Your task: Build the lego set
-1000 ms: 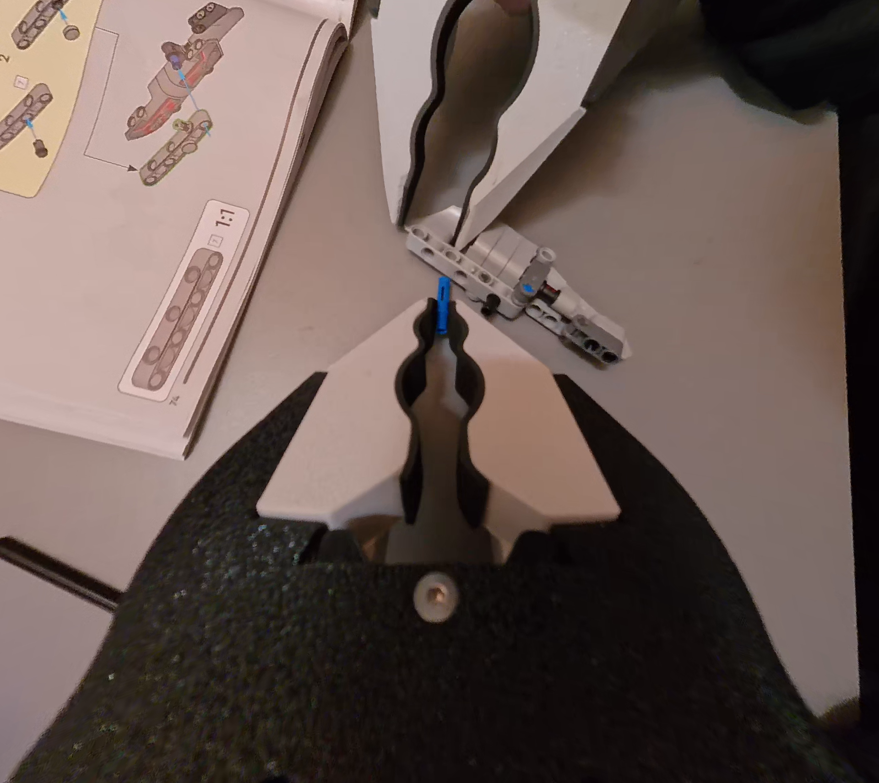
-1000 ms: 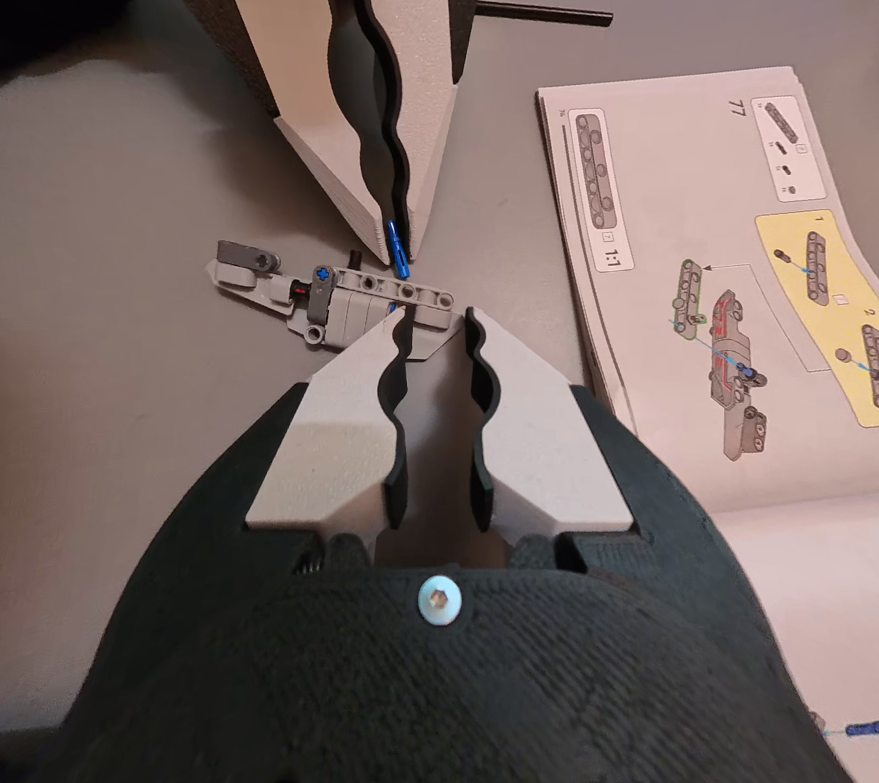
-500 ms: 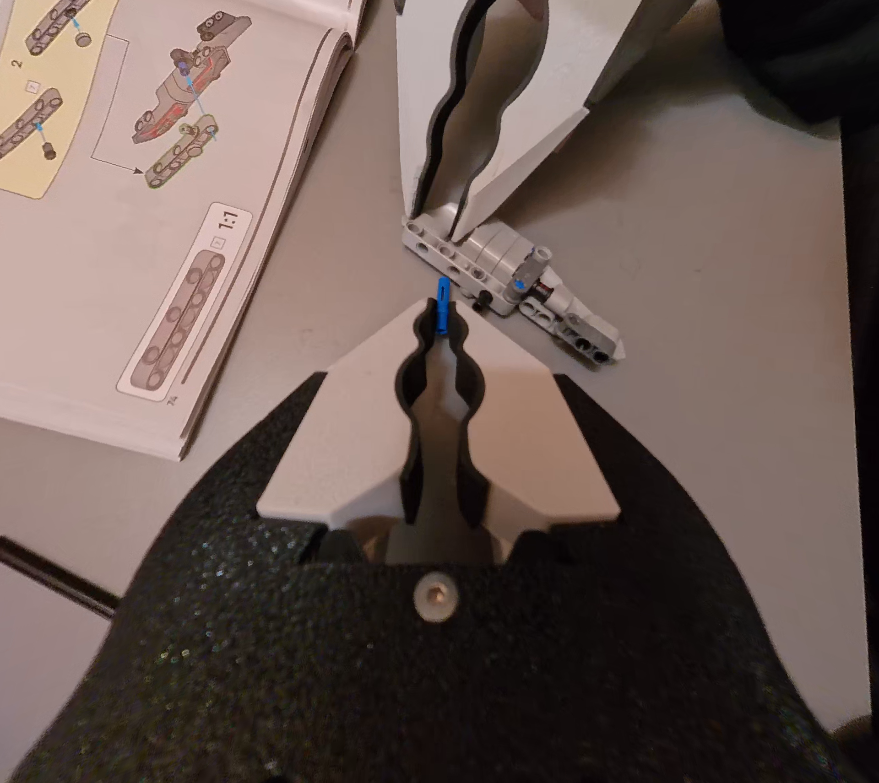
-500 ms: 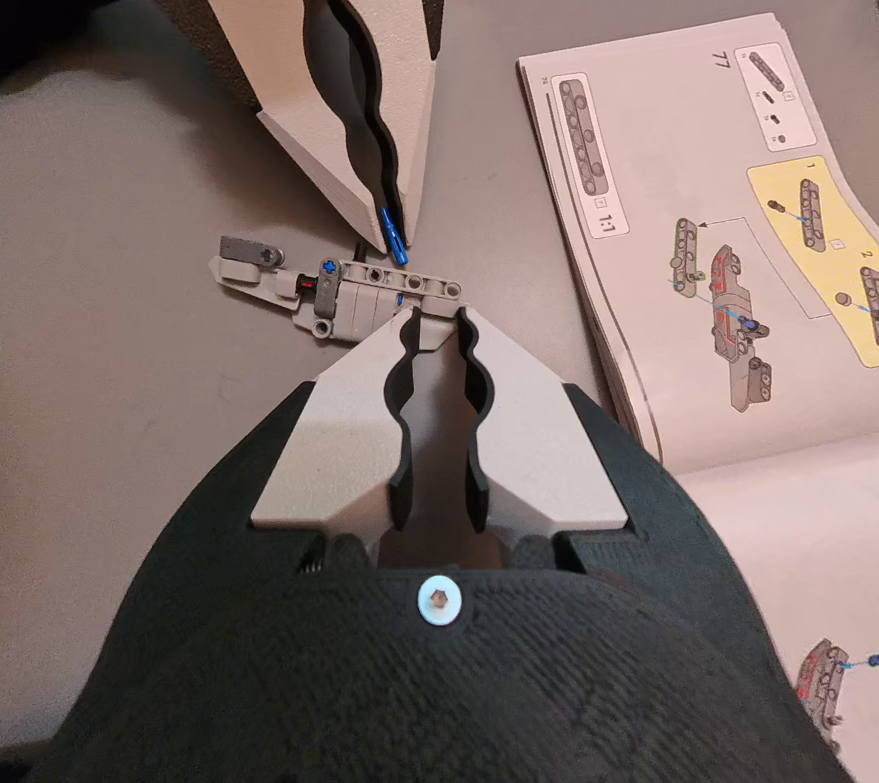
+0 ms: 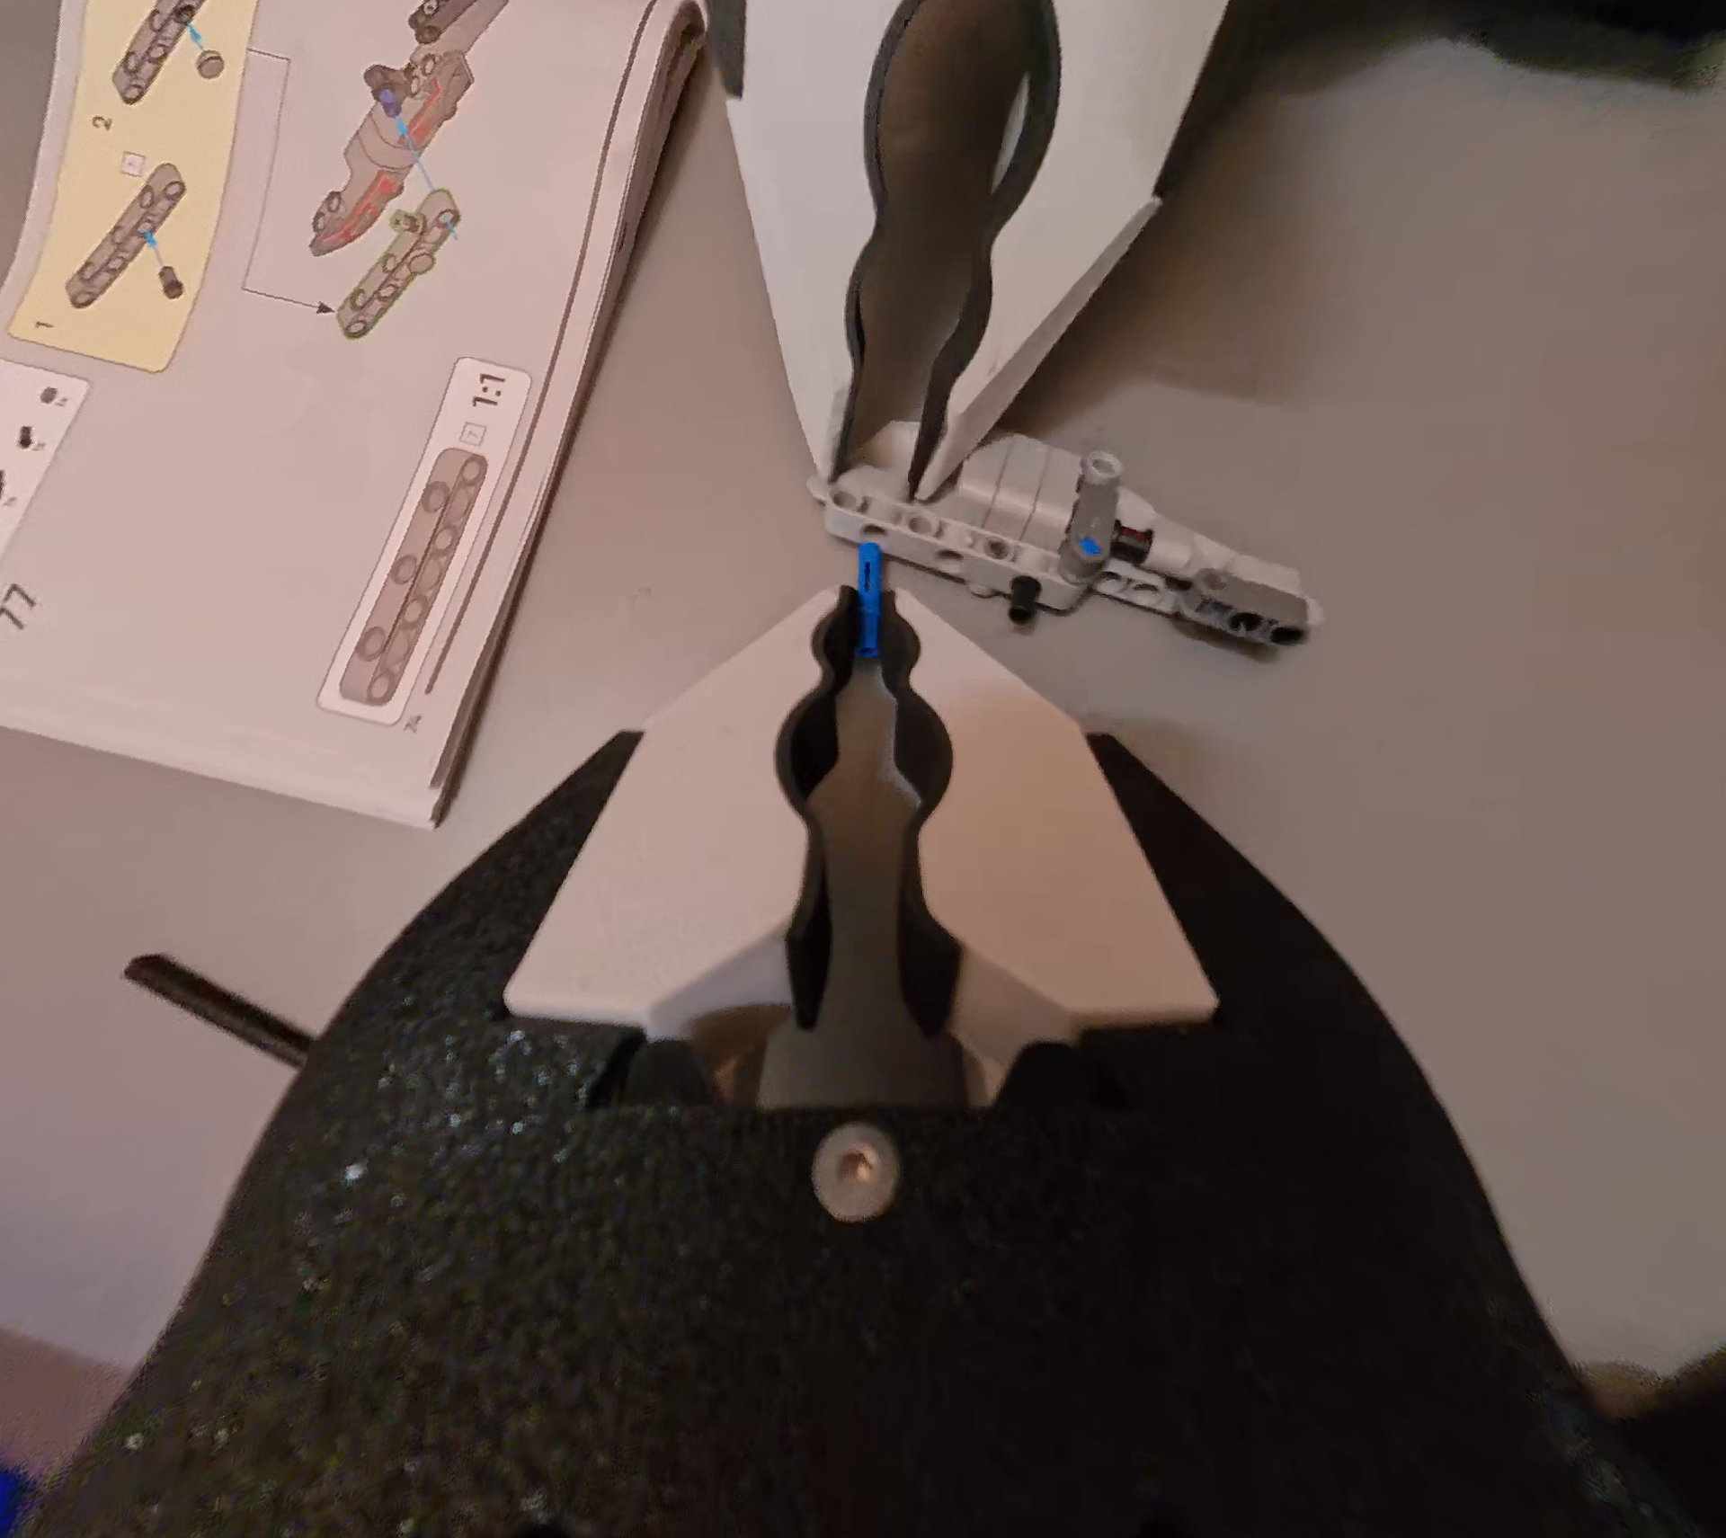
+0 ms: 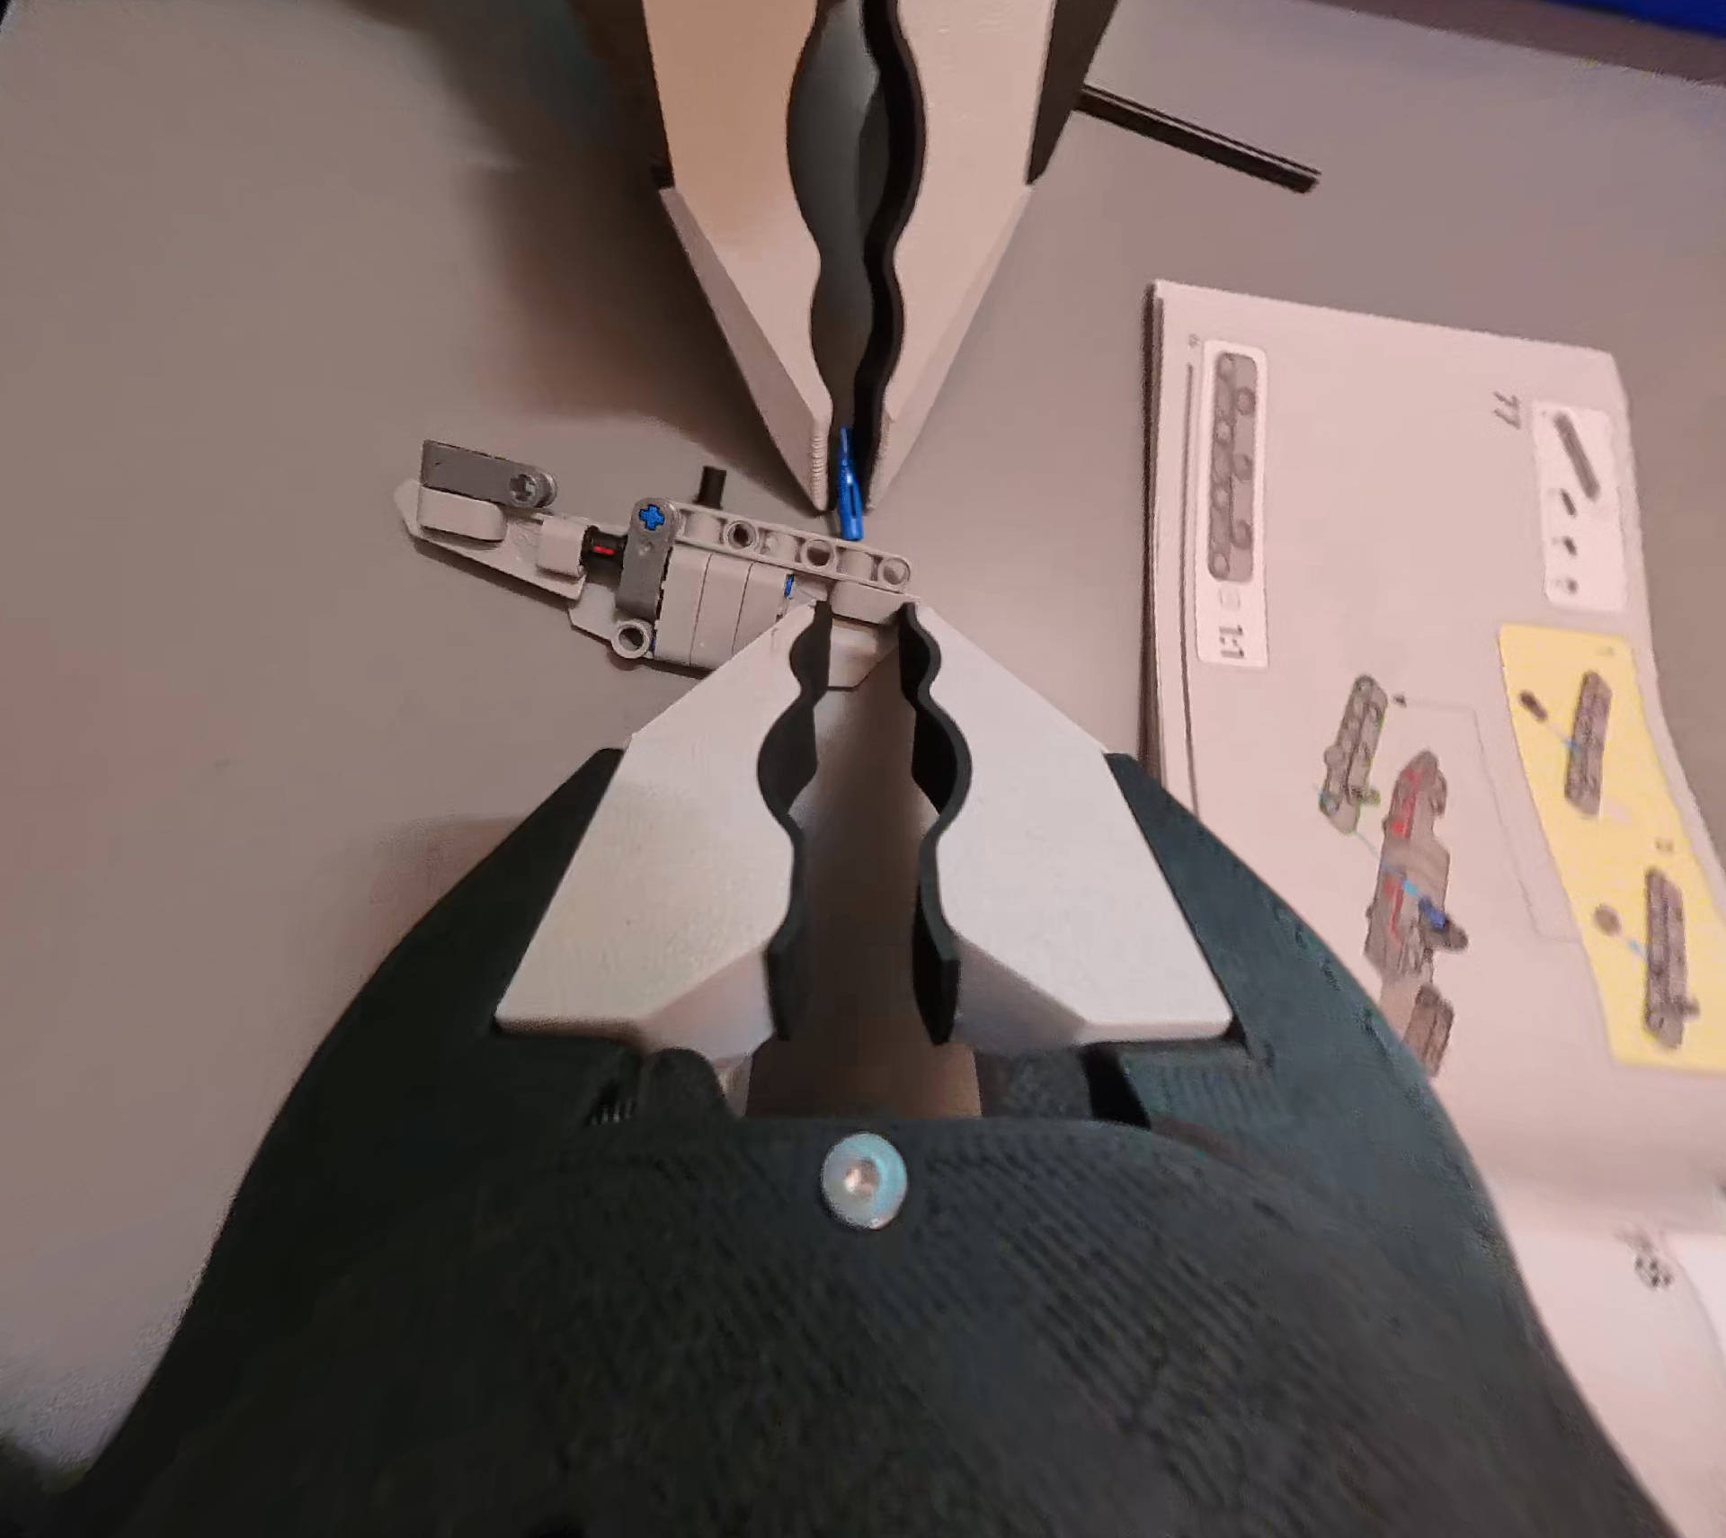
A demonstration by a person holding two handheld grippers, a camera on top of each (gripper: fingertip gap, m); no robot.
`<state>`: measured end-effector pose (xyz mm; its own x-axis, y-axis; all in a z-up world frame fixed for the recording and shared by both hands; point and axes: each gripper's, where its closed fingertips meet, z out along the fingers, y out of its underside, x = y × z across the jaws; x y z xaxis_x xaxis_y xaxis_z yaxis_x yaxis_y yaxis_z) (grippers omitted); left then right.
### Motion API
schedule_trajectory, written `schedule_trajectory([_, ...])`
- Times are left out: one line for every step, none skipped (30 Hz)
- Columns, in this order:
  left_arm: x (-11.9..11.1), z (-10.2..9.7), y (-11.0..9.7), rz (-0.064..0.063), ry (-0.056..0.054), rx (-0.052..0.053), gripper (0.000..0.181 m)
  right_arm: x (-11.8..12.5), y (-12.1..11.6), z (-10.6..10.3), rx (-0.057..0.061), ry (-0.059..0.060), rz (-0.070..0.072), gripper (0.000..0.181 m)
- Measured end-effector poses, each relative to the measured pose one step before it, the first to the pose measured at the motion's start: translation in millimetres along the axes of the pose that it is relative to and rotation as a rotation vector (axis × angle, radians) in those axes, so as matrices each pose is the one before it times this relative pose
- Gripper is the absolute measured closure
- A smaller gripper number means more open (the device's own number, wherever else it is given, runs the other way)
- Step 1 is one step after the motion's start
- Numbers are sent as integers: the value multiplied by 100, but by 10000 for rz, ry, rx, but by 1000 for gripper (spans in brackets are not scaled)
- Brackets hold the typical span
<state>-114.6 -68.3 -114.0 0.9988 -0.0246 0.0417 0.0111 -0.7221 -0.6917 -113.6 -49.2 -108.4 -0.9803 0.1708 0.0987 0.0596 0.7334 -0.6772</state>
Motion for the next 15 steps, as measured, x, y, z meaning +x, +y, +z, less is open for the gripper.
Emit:
schedule_trajectory([34,-207,202,160,-20,-143,179,-238,-213,210,-351,-292,-285,169])
schedule_trajectory([-141,-274,271,189,-153,-195,179,-129,-232,212,-388,-199,-419,169])
schedule_trajectory([-132,-275,303,182,-134,-203,180,65,-249,221,-382,-119,-398,169])
schedule_trajectory([-114,-275,323,122,-74,-176,180,95,-300,258,-293,-184,-269,169])
schedule_trajectory([-170,-236,284,113,-86,-92,180,146,-303,235,-193,-189,-204,169])
schedule_trajectory([-119,-200,239,33,-36,-13,180,190,-289,216,-107,-129,-158,169])
schedule_trajectory([35,-135,167,-27,72,40,180,108,-247,179,-57,-115,-79,169])
schedule_trajectory([76,-98,121,25,64,55,180,-11,-188,112,-36,-113,-32,169])
schedule_trajectory([38,-113,121,34,9,-5,180,-25,-147,86,-17,-76,-28,169])
schedule_trajectory([-35,-133,85,59,-48,-43,180,22,-134,77,-21,-15,14,169])
schedule_trajectory([-39,-110,61,76,-54,-54,180,50,-123,76,-30,38,-6,169])
schedule_trajectory([-9,-81,55,41,-21,-44,180,34,-100,68,-14,57,5,169])
schedule_trajectory([-5,-52,68,33,-9,-44,179,39,-80,44,13,61,43,169])
schedule_trajectory([15,-65,-20,81,-28,18,179,26,-65,42,66,83,12,169])
schedule_trajectory([60,-92,-54,60,3,24,180,2,-31,9,102,62,55,169])
